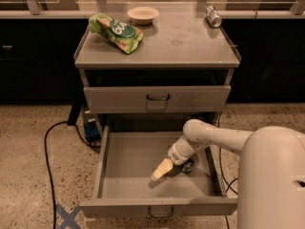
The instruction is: Pick pepsi can from middle drawer and place on counter
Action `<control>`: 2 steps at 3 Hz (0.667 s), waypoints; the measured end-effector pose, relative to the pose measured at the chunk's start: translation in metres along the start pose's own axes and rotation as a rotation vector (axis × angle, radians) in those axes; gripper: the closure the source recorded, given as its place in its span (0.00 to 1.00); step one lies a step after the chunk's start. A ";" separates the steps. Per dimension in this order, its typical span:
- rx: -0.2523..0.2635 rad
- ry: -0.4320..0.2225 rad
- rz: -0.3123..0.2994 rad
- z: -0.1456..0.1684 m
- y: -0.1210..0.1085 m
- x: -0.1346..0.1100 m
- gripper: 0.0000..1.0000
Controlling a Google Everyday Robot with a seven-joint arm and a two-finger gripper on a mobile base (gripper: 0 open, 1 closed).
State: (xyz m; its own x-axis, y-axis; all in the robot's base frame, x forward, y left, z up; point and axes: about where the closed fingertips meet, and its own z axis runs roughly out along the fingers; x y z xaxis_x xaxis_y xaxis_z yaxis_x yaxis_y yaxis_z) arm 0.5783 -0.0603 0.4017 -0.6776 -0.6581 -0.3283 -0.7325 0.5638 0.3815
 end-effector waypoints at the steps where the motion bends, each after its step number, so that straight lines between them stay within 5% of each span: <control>1: 0.088 0.001 0.011 -0.022 -0.016 0.007 0.00; 2: 0.159 0.020 0.083 -0.043 -0.048 0.021 0.00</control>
Offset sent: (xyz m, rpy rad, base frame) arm 0.0488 -0.1179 0.0184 -0.2138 -0.0610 -0.2291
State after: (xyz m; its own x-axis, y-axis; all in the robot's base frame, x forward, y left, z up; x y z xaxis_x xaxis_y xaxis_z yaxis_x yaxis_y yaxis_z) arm 0.6021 -0.1225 0.4132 -0.7359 -0.6148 -0.2839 -0.6764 0.6874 0.2647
